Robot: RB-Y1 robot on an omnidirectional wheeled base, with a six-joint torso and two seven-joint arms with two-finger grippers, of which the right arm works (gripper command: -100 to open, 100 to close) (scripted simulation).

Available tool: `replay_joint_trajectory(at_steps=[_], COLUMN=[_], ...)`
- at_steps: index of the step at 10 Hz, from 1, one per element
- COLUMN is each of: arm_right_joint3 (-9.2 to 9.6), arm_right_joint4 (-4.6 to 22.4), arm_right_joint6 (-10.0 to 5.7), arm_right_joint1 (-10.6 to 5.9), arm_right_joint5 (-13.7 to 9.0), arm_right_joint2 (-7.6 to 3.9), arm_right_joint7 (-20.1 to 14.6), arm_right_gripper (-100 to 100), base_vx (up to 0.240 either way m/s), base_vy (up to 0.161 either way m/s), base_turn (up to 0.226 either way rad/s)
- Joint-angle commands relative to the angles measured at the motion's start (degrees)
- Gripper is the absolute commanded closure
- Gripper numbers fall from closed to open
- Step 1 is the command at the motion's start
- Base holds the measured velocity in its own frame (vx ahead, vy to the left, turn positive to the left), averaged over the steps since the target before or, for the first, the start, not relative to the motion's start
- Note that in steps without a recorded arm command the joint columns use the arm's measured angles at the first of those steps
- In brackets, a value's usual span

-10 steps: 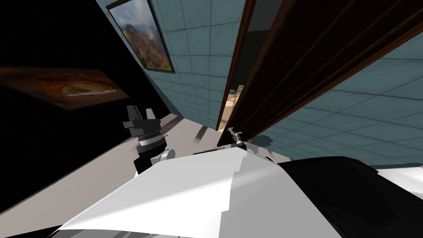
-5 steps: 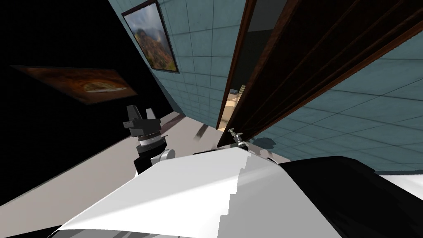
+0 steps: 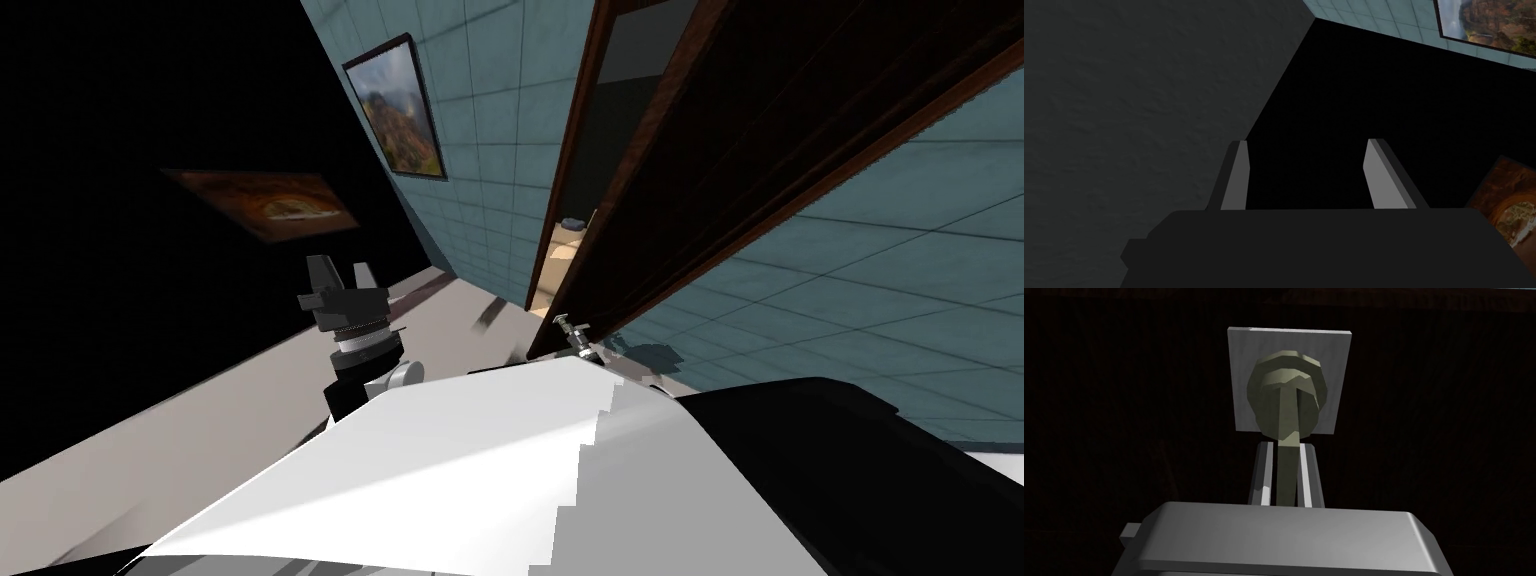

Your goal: Pull the door open

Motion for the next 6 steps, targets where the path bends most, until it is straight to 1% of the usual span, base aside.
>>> replay_joint_trajectory(at_steps=[1, 2, 3, 6], arm_right_joint3=[-0.08, 0.0, 0.03, 0.21], arm_right_joint4=[0.12, 0.57, 0.78, 1.81], arm_right_joint6=[-1.16, -2.08, -2.52, -4.64], arm_right_joint1=[0.78, 1.17, 1.35, 2.24], arm_right_joint5=[-0.22, -0.27, -0.29, -0.4], arm_right_joint2=[-0.66, -0.91, -1.02, -1.6], arm_right_joint7=[-0.37, -0.58, -0.68, -1.17], arm_right_gripper=[100, 100, 100, 100], base_vx=[-0.123, -0.177, -0.16, -0.188], base_vy=[-0.049, -0.083, -0.077, -0.067], base_turn=[0.214, 0.274, 0.175, 0.143])
